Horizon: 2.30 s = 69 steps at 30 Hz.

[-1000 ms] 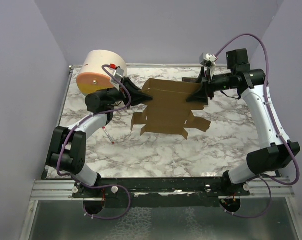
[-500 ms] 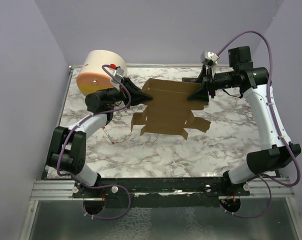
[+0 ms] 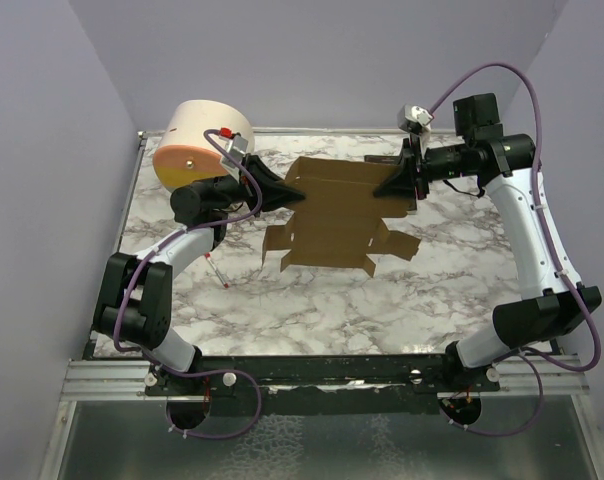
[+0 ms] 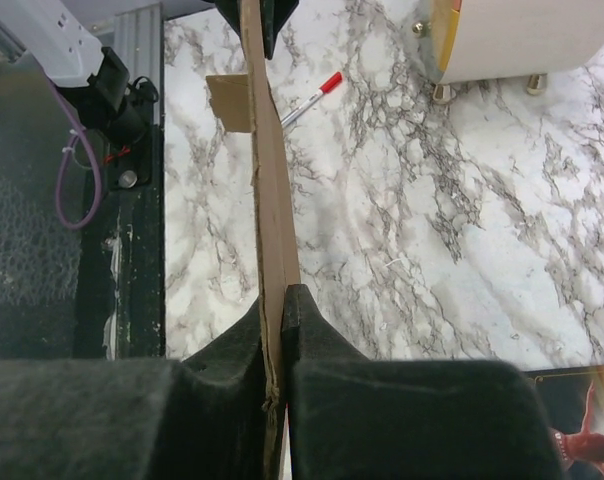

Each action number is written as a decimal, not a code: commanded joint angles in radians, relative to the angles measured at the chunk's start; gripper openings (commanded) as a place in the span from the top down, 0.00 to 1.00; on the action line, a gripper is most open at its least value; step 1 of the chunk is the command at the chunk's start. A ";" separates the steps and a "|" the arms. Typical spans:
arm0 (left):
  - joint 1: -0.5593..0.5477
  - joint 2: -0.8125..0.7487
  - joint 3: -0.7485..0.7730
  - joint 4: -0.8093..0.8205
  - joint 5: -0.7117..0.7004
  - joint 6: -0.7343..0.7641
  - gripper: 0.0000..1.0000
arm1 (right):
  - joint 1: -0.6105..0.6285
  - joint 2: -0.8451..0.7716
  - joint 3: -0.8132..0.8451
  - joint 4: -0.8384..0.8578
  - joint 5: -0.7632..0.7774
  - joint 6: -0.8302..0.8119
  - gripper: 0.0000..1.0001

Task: Fold the paper box

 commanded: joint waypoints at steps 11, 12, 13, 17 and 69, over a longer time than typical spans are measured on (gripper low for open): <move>0.069 -0.042 -0.025 -0.013 -0.097 0.005 0.63 | 0.004 -0.066 -0.064 0.132 -0.002 0.082 0.99; 0.086 -0.066 -0.043 -0.026 -0.127 0.006 0.55 | 0.001 -0.075 -0.079 0.154 -0.003 0.094 0.99; 0.105 -0.086 -0.064 -0.046 -0.158 0.012 0.50 | -0.003 -0.084 -0.094 0.176 -0.004 0.109 0.99; 0.171 -0.233 -0.156 -0.274 -0.365 0.109 0.36 | -0.047 -0.109 -0.144 0.235 -0.033 0.145 0.99; -0.714 -0.226 0.649 -1.337 -1.539 0.248 0.01 | -0.222 -0.182 -0.338 0.420 -0.121 0.259 0.99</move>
